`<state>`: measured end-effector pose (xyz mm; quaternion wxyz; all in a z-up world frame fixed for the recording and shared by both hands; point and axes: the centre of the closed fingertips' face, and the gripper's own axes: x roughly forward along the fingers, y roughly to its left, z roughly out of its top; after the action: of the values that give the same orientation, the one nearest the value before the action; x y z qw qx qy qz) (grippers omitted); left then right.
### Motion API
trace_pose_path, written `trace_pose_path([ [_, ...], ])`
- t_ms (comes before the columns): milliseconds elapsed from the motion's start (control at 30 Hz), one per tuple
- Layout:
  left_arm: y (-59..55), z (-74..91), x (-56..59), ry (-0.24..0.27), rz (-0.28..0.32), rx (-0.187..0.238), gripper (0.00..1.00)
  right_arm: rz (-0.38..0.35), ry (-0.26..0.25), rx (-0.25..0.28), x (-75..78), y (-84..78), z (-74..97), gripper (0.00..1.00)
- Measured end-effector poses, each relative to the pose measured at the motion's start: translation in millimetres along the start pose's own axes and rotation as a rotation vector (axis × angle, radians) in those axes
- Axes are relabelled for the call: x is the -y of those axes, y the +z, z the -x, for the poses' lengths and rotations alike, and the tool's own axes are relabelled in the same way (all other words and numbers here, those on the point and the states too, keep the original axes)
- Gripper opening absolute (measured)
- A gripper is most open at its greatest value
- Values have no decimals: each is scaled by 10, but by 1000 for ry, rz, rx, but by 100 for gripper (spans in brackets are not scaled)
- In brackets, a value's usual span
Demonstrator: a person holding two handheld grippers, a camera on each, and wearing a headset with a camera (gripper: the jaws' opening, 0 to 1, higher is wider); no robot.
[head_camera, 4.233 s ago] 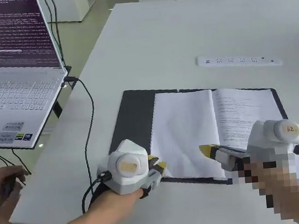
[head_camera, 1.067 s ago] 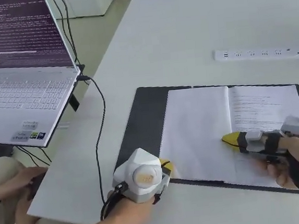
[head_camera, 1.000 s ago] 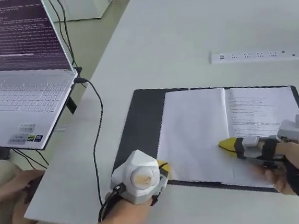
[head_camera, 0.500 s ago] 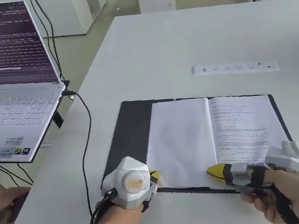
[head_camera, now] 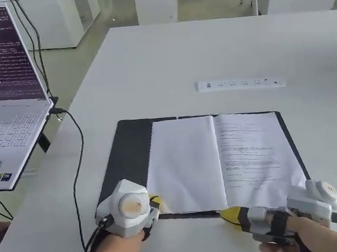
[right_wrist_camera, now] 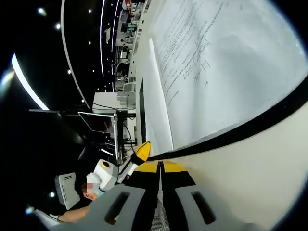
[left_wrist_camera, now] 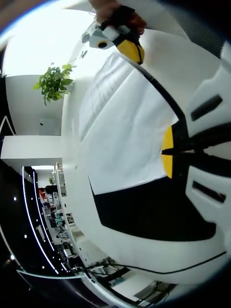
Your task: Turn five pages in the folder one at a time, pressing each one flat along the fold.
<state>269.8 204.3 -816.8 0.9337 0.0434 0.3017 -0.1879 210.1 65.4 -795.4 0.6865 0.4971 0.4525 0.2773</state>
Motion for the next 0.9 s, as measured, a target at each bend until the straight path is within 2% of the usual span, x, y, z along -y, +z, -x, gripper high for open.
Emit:
trace_pose_path([
  [33, 5, -7, -1, 1, -2, -6, 0, 28, -12, 14, -19, 12, 33, 0],
  [100, -2, 8, 12, 8, -27, -52, 0, 93, -56, 64, -50, 99, 125, 0],
  [167, -1, 32, 57, -8, -25, -76, 0, 161, -81, 131, -133, 226, 257, 0],
  [233, 31, 78, 100, -32, -7, -70, 0, 216, -103, 206, -198, 375, 413, 0],
  [267, 46, 105, 108, -33, -9, -72, 0, 241, -114, 222, -218, 421, 488, 0],
  [300, 103, 144, 134, -43, -9, -53, 0, 272, -124, 242, -240, 462, 560, 0],
  [333, 155, 172, 167, -60, -1, -33, 0, 267, -135, 269, -268, 512, 662, 3],
  [367, 187, 204, 179, -65, 8, -25, 3, 258, -133, 271, -297, 510, 725, 7],
  [433, 286, 302, 227, -83, 26, 0, 11, 322, -143, 318, -338, 594, 897, 16],
  [467, 323, 346, 262, -99, 43, 8, 15, 363, -180, 320, -299, 613, 1006, 18],
  [533, 395, 463, 295, -109, 38, 22, 21, 433, -234, 309, -272, 603, 1140, 20],
  [567, 435, 524, 317, -118, 34, 34, 24, 489, -268, 328, -266, 632, 1243, 21],
  [600, 474, 570, 335, -127, 33, 50, 27, 514, -286, 335, -270, 639, 1305, 21],
  [667, 571, 690, 353, -129, 39, 90, 30, 569, -325, 353, -261, 687, 1453, 24],
  [700, 607, 756, 351, -123, 40, 101, 35, 575, -338, 386, -300, 743, 1537, 27],
  [800, 678, 903, 364, -121, 50, 115, 45, 639, -363, 442, -404, 873, 1689, 35],
  [833, 703, 954, 357, -116, 57, 122, 47, 686, -382, 438, -436, 892, 1735, 35],
  [900, 748, 1024, 358, -115, 66, 135, 50, 730, -399, 436, -474, 906, 1785, 35],
])
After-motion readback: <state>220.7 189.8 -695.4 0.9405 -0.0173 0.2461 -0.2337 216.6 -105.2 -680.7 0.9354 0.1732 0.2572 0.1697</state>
